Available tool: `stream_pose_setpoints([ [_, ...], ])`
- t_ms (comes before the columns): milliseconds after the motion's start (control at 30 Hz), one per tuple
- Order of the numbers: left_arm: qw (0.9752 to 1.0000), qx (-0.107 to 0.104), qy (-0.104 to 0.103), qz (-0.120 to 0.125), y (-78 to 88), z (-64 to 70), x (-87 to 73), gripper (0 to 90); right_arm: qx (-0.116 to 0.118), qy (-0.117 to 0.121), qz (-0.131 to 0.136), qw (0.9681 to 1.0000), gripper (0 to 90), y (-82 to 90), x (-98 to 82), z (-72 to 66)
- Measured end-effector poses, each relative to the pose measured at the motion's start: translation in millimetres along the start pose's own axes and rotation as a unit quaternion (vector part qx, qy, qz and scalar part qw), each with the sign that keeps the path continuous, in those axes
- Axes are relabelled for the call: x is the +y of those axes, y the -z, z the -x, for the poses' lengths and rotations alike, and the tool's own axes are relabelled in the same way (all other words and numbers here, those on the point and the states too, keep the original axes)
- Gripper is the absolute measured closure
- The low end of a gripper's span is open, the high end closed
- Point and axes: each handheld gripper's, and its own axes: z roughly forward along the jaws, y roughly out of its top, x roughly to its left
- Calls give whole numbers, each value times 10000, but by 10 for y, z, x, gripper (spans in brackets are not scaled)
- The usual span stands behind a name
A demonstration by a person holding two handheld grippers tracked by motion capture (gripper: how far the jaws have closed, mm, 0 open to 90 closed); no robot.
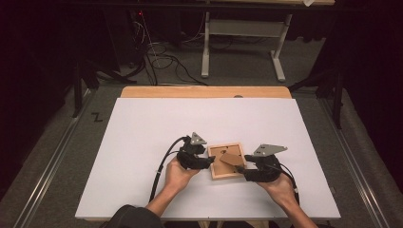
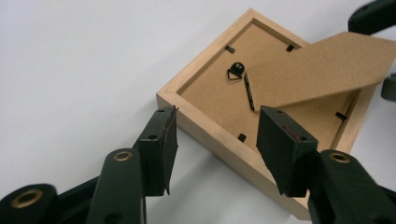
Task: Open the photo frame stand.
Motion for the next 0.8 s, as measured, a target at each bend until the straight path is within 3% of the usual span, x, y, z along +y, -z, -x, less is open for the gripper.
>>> stream_pose_setpoints([
  [233, 9999, 93, -5, -49, -21, -50, 68, 469, -75, -80, 98, 9999, 452, 76, -103, 20],
  [367, 9998, 153, 37, -79, -42, -94, 80, 468, -231, -234, 131, 9994, 495, 105, -138, 49],
  [633, 9996, 237, 67, -118, -58, -146, 100, 468, -488, -560, 67, 9972, 570, 63, -164, 102],
  [800, 9997, 217, 18, -119, -117, -159, 143, 468, -476, -565, 10, 9973, 590, 13, -164, 107],
])
